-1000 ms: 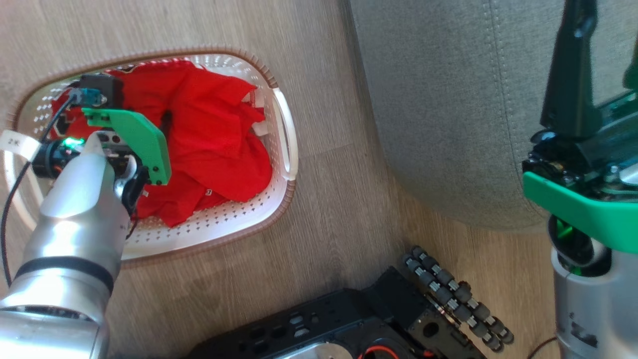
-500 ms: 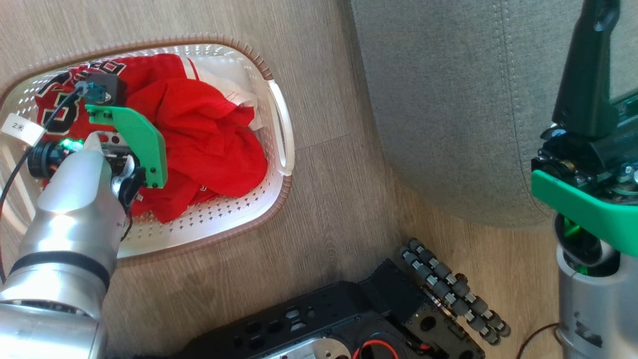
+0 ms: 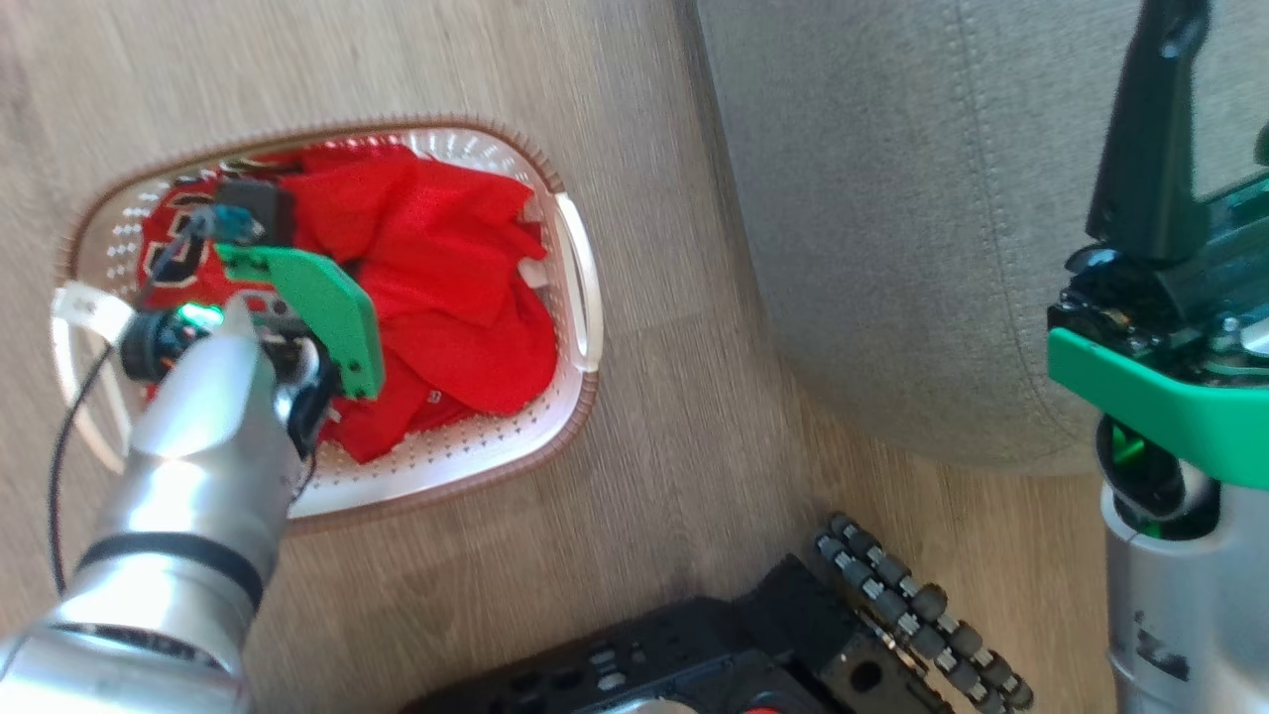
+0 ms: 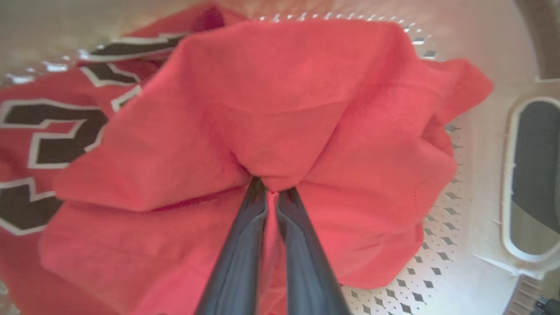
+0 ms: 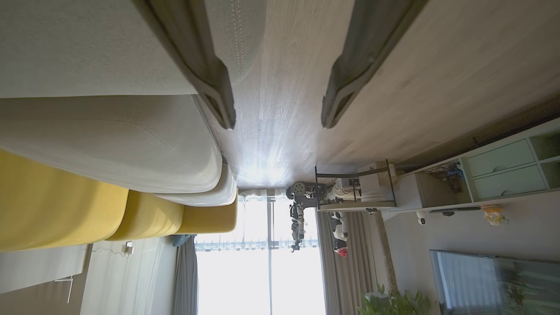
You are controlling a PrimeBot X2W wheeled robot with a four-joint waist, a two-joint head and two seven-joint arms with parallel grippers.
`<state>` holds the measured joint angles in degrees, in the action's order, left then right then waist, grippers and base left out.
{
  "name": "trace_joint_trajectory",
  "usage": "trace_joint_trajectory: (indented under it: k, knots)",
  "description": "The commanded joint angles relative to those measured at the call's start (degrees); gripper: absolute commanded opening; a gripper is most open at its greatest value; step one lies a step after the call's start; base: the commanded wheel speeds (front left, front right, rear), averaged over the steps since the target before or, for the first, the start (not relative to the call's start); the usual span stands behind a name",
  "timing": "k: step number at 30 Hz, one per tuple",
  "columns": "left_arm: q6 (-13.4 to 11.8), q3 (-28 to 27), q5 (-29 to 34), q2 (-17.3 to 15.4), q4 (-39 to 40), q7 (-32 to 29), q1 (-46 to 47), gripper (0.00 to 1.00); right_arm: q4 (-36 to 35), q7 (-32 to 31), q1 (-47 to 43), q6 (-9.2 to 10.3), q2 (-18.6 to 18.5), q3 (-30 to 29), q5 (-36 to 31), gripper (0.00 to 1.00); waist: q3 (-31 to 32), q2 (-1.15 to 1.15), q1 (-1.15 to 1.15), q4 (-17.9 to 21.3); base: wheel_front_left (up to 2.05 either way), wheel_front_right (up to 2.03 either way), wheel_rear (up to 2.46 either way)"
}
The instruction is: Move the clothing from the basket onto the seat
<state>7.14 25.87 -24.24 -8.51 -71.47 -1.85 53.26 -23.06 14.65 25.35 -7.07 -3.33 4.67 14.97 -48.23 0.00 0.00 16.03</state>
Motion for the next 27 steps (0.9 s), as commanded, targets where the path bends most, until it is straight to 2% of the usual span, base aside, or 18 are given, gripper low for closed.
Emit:
trace_joint_trajectory:
  k: [1,14,27]
  knots:
    - [0.34,0.39,-1.08,-0.65,1.86,1.31,-2.89,0.0,-1.19,0.35,-1.83,-0.42,0.46,0.87,-0.81,1.0,3.17,0.0,0.0,-0.88,0.0,0.0,0.0]
    - [0.35,10.11,-9.26,-0.19,10.93,11.36,-12.1,0.0,4.11,0.35,-6.06,-0.42,0.46,1.0,-3.5,1.0,19.39,0.0,0.0,-5.01,0.0,0.0,0.0]
    - [0.35,15.75,-14.91,-2.35,19.07,15.78,-17.07,0.0,7.89,0.35,-11.93,-0.42,-1.44,1.1,-2.63,1.0,32.26,0.0,0.0,-8.25,0.0,0.0,0.0]
